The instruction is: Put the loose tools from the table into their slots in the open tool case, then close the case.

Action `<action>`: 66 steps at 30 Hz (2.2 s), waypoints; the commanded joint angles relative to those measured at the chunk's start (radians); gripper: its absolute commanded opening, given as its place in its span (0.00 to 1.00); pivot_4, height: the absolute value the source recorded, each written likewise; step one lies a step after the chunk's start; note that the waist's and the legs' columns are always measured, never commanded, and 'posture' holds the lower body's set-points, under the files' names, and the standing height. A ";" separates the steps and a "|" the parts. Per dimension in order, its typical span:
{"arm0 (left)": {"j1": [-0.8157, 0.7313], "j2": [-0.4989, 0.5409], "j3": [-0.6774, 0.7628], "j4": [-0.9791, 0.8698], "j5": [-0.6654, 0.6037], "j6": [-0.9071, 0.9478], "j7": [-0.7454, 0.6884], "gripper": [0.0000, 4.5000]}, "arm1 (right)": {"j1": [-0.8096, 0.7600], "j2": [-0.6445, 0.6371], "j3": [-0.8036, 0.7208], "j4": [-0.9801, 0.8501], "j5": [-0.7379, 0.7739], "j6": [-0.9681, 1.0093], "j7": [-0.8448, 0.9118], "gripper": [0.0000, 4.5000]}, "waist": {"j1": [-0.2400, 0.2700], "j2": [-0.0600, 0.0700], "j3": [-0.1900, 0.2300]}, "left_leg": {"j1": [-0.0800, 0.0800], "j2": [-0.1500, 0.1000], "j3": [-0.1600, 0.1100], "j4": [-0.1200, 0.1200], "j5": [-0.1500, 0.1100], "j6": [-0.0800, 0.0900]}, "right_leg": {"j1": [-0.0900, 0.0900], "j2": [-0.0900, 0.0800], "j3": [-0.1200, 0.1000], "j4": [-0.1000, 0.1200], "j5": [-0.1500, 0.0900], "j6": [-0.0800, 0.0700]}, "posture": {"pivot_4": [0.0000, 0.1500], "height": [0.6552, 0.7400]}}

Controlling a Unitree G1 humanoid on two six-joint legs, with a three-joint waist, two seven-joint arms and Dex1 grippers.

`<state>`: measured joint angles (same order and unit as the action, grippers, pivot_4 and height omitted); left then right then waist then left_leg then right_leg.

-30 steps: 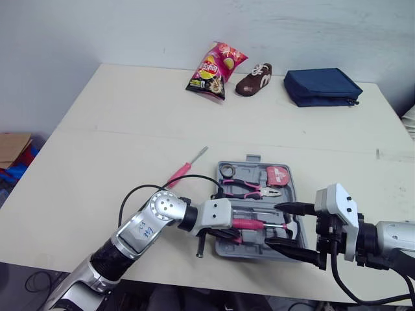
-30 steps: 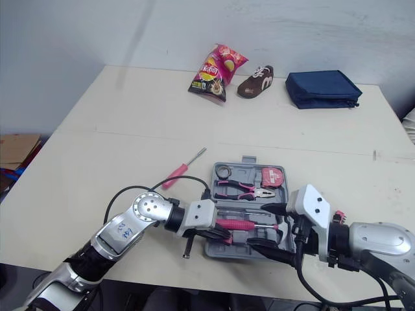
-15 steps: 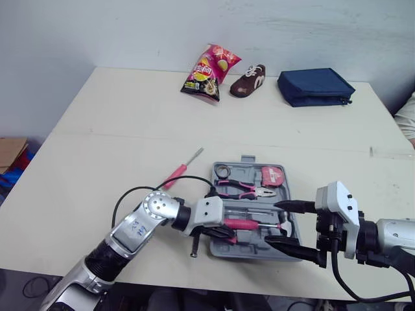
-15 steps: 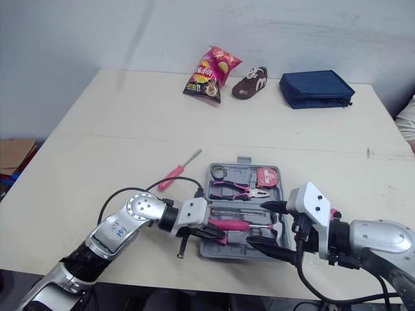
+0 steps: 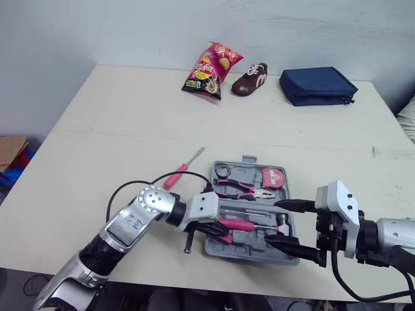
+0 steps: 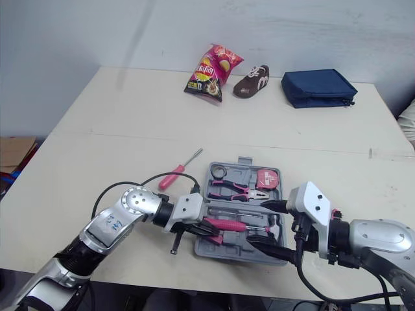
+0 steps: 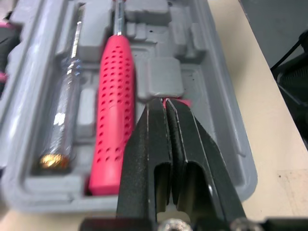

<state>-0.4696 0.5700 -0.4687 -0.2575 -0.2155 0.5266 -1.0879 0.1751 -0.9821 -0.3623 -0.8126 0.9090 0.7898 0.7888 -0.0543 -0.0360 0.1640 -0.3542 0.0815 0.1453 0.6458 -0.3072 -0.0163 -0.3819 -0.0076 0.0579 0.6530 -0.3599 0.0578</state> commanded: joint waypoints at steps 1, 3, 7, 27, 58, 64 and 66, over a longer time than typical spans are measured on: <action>-0.019 0.030 0.027 -0.010 -0.005 -0.020 -0.034 0.01 | 0.001 -0.011 -0.024 -0.017 0.012 0.002 0.002 1.00 | 0.000 0.000 0.000 | -0.001 0.000 0.000 0.000 0.000 -0.001 | -0.001 0.000 0.000 0.000 0.000 0.000 | 1.00 1.00; -0.016 0.042 0.019 0.000 0.006 -0.040 -0.049 0.01 | 0.004 -0.009 -0.020 -0.019 0.010 0.000 0.000 1.00 | 0.000 0.000 0.000 | -0.002 0.000 0.000 0.000 0.002 -0.004 | -0.003 0.000 0.000 0.000 0.000 0.000 | 1.00 1.00; -0.004 0.044 -0.020 0.026 0.050 -0.084 -0.057 0.01 | 0.011 -0.004 -0.001 -0.023 -0.007 -0.006 -0.003 1.00 | 0.002 0.000 0.000 | -0.007 0.000 0.001 0.000 0.002 -0.004 | -0.008 0.000 0.000 0.000 0.000 0.000 | 1.00 1.00; -0.010 -0.020 0.094 0.086 -0.006 -0.172 -0.072 0.01 | 0.028 0.006 0.000 -0.060 0.030 0.002 -0.041 1.00 | 0.002 0.001 0.000 | -0.014 0.000 0.000 0.004 0.002 -0.003 | -0.012 0.000 0.000 0.001 0.001 0.002 | 1.00 1.00; 0.024 0.083 -0.171 0.111 0.307 -0.212 -0.083 0.01 | 0.040 0.016 0.008 -0.067 0.026 -0.002 -0.069 1.00 | -0.002 0.001 -0.001 | 0.003 0.000 0.001 -0.003 -0.001 0.001 | 0.007 0.000 0.001 -0.002 0.000 0.000 | 1.00 1.00; 0.003 0.063 -0.131 0.107 0.261 -0.216 -0.082 0.01 | 0.034 0.019 0.013 -0.061 0.021 -0.005 -0.078 1.00 | 0.000 -0.001 -0.005 | 0.002 0.000 0.001 -0.003 -0.001 0.001 | 0.008 -0.001 0.001 -0.003 0.000 0.000 | 1.00 1.00; 0.010 0.040 -0.025 0.076 0.136 -0.205 -0.085 0.01 | 0.037 0.021 -0.002 -0.062 0.028 -0.003 -0.086 1.00 | -0.001 -0.001 -0.005 | 0.002 0.000 0.001 -0.003 -0.001 0.001 | 0.008 -0.001 0.001 -0.003 0.000 0.000 | 1.00 1.00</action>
<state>-0.4925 0.6038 -0.5342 -0.2209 -0.0418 0.2771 -1.1694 0.2149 -0.9702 -0.3512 -0.8531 0.9227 0.7945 0.7119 -0.0548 -0.0368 0.1595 -0.3522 0.0813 0.1462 0.6433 -0.3085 -0.0151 -0.3747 -0.0085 0.0586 0.6501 -0.3595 0.0580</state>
